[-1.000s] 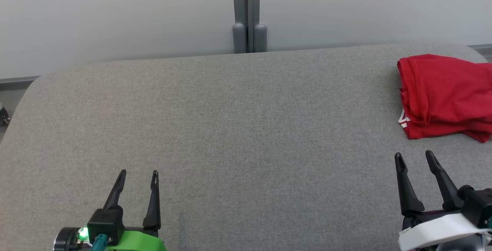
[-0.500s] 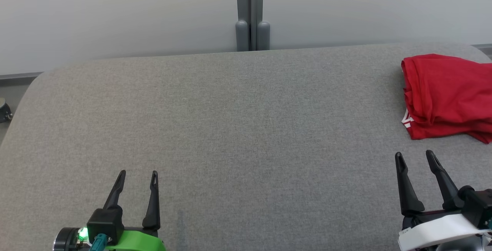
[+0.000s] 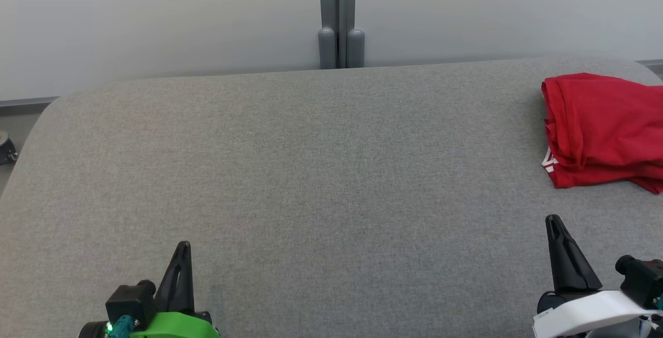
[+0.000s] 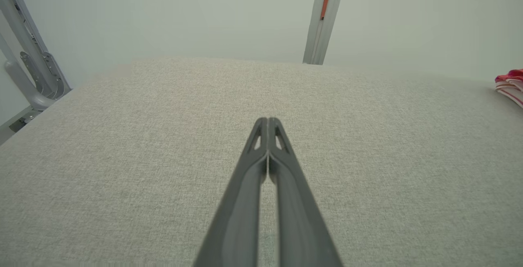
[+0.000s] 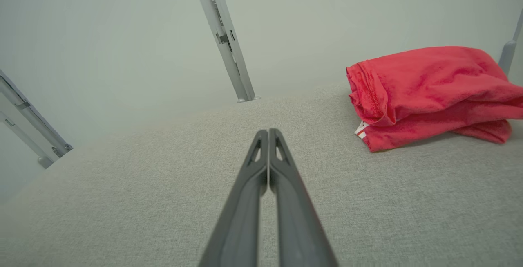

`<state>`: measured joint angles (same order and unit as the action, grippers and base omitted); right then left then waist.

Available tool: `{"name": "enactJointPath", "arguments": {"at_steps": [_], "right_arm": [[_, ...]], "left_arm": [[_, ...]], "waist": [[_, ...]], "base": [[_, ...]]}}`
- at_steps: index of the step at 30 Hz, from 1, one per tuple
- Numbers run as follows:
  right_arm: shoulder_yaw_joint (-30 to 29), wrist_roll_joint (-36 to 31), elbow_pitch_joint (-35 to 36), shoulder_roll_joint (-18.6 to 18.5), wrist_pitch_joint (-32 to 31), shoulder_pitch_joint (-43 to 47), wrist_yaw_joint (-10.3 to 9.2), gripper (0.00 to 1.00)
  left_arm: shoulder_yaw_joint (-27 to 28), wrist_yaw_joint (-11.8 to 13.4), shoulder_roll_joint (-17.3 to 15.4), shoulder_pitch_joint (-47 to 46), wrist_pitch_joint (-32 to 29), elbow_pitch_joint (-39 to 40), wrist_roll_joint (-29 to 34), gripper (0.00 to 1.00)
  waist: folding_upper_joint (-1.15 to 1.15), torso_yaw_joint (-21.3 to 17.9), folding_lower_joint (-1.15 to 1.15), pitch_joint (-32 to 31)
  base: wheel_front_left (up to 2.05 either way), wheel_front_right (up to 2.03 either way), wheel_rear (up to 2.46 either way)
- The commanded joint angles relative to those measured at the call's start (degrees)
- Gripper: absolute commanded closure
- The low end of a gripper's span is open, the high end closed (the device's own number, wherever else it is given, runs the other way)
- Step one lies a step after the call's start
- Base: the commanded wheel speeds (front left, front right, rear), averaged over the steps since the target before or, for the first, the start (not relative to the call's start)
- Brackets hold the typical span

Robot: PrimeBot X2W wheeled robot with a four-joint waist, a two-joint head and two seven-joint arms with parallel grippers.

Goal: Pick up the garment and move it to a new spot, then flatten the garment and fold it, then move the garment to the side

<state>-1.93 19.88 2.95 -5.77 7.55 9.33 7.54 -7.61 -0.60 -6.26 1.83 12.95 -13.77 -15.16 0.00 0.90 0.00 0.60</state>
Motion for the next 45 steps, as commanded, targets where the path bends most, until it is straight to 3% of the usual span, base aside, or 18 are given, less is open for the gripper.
{"name": "enactJointPath", "arguments": {"at_steps": [1, 22, 45], "right_arm": [[-0.1, 2.8, 0.2, -0.3, -0.5, -1.4, -0.01, 1.00], [-0.2, 22.7, -4.4, -0.3, -3.3, -5.4, -0.02, 1.00], [-0.8, 39.5, -8.4, 0.1, -6.1, -8.8, -0.04, 1.00]], "left_arm": [[0.7, -0.5, -0.1, -1.1, -0.5, 0.7, -2.8, 1.00], [4.4, -2.2, 0.8, -3.2, -5.6, 0.6, -23.1, 1.00], [7.6, -3.8, 1.6, -4.9, -10.1, 0.4, -40.5, 1.00]], "waist": [[0.00, 0.0, 0.00, 0.0], [0.00, -0.2, 0.00, -0.1], [0.00, -0.3, 0.00, -0.2]], "base": [[0.00, 0.00, 0.00], [0.00, 0.00, 0.00], [0.00, 0.00, 0.00]]}}
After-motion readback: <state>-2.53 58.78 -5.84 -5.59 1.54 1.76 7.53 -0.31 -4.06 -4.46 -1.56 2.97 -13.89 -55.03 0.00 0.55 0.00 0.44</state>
